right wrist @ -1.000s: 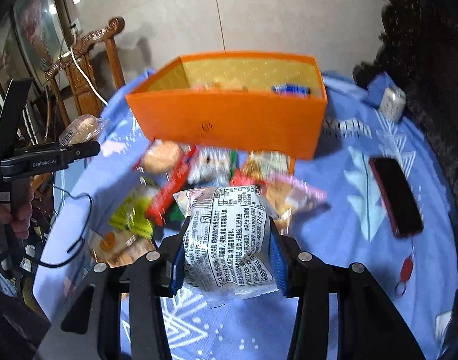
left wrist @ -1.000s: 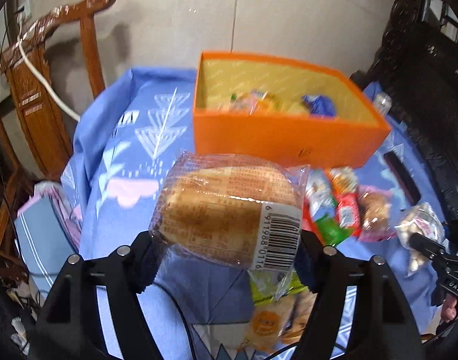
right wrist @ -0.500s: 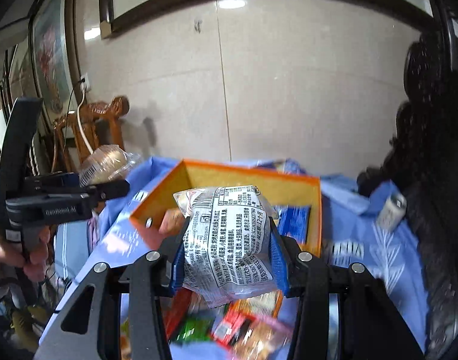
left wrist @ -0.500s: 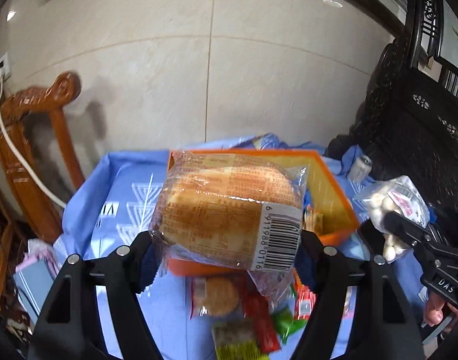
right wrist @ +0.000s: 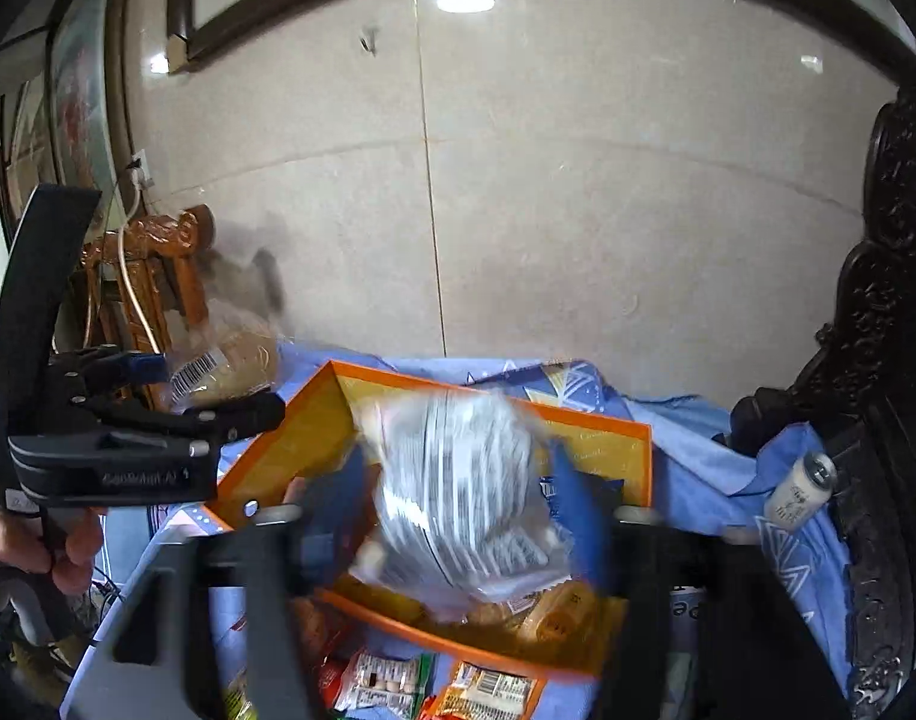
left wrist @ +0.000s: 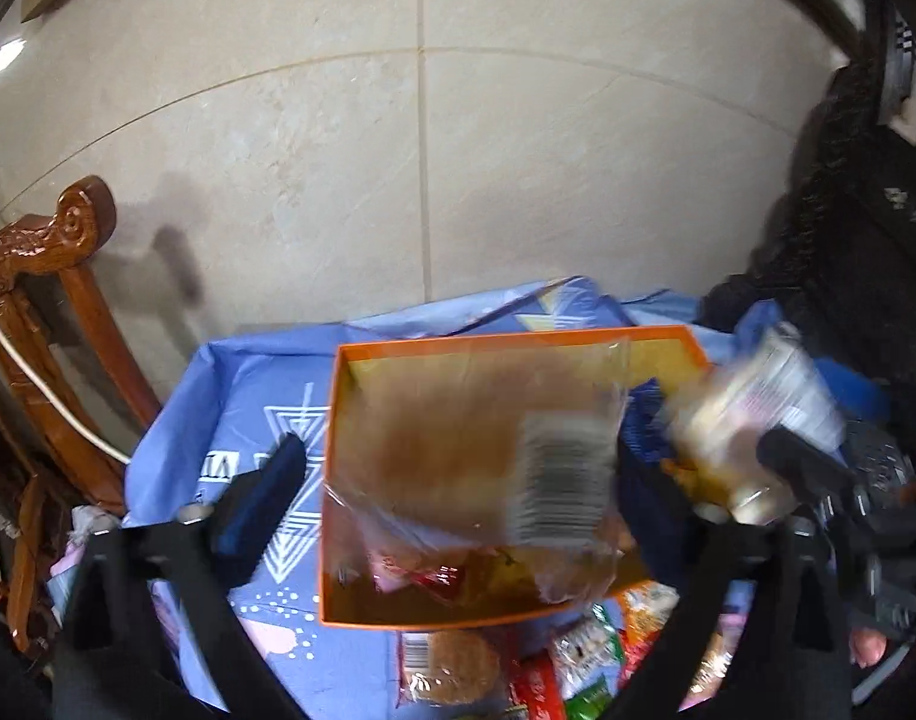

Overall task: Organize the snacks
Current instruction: 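Drop the bread loaf into the box with the left gripper while the right gripper drops the white bag, then move both grippers back from the box to the snack pile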

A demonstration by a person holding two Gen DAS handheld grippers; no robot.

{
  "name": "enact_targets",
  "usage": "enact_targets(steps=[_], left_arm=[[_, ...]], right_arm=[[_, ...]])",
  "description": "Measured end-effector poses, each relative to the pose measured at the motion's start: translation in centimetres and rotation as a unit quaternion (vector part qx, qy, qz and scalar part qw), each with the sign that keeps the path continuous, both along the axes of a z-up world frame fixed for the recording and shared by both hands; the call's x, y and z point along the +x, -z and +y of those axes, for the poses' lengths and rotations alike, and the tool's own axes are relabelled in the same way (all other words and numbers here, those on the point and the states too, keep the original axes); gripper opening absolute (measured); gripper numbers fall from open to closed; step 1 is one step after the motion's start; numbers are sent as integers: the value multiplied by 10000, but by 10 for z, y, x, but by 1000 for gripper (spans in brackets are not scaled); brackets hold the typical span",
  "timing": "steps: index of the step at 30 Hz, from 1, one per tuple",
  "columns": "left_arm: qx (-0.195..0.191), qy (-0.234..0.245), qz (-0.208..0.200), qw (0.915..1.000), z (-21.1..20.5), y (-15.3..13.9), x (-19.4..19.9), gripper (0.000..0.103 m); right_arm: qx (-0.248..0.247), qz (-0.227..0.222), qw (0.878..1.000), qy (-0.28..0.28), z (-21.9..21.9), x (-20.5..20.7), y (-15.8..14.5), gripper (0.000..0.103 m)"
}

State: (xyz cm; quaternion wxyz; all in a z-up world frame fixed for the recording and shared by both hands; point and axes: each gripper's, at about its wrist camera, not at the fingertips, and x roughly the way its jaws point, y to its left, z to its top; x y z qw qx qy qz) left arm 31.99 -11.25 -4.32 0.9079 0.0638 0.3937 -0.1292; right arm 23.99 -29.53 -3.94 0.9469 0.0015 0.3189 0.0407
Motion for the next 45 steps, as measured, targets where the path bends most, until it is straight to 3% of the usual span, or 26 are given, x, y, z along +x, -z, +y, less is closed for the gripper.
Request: enact_targets(steps=[10, 24, 32, 40, 45], left_arm=[[-152, -14, 0, 9999, 5, -4, -17, 99], [-371, -87, -85, 9992, 37, -10, -86, 99], [-380, -203, 207, 9989, 62, 15, -121, 99], [-185, -267, 405, 9987, 77, 41, -146, 99], [-112, -273, 519, 9982, 84, 50, -154, 99]], right_arm=[[139, -1, 9999, 80, 2, -21, 1, 87], [255, 75, 9989, 381, -9, -80, 5, 87], [388, 639, 9944, 748, -19, -117, 52, 87], [627, 1592, 9778, 1206, -26, -132, 132, 85], [700, 1899, 9693, 1397, -23, -128, 161, 85]])
